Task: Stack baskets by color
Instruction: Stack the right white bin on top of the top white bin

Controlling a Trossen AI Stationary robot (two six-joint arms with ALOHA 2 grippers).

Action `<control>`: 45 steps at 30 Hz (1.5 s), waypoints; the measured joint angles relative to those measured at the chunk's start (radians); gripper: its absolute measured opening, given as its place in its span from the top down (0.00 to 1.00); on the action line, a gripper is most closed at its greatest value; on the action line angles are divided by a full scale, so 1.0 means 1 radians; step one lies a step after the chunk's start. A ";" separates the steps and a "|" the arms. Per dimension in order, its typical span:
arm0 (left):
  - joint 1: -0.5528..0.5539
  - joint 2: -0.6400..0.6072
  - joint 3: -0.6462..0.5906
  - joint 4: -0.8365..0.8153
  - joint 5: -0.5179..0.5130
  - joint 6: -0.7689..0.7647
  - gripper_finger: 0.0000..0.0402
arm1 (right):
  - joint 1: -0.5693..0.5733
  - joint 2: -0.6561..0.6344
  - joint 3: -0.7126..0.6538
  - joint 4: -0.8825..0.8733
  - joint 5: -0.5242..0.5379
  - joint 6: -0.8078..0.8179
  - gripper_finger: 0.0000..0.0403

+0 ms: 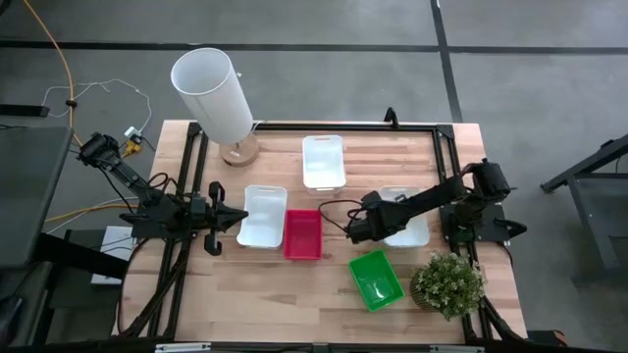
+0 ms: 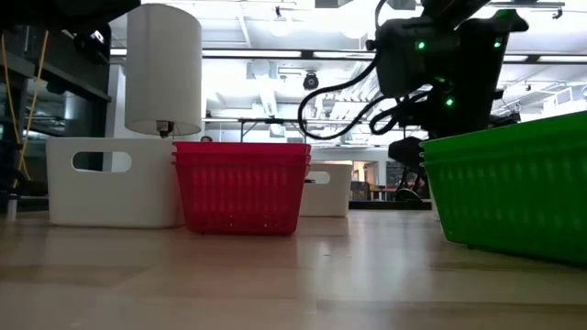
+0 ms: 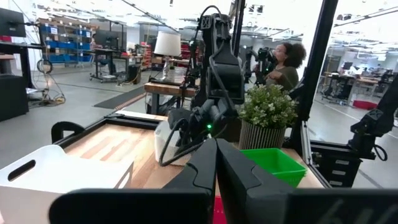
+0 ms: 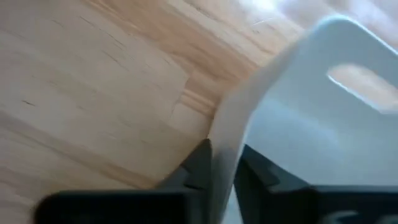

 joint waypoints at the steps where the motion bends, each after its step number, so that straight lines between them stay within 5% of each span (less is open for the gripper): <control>1: 0.000 0.000 0.000 0.000 0.000 0.000 1.00 | 0.000 -0.004 0.000 -0.009 0.006 0.000 0.95; 11: 0.000 0.000 0.000 0.003 0.000 0.001 1.00 | 0.005 -0.097 0.112 -0.108 0.171 -0.040 0.99; 19: 0.000 0.000 0.000 0.007 0.000 0.001 1.00 | -0.052 -0.091 0.443 0.022 0.263 -0.380 1.00; 26: 0.000 0.000 0.000 0.007 0.000 0.000 1.00 | -0.178 -0.035 0.653 0.280 0.207 -0.653 1.00; 31: 0.000 0.000 0.000 0.006 0.000 0.000 1.00 | -0.289 0.004 0.689 0.336 0.070 -0.626 1.00; 45: 0.000 0.000 0.000 0.006 0.001 0.001 1.00 | -0.410 0.190 0.688 0.513 -0.058 -0.523 1.00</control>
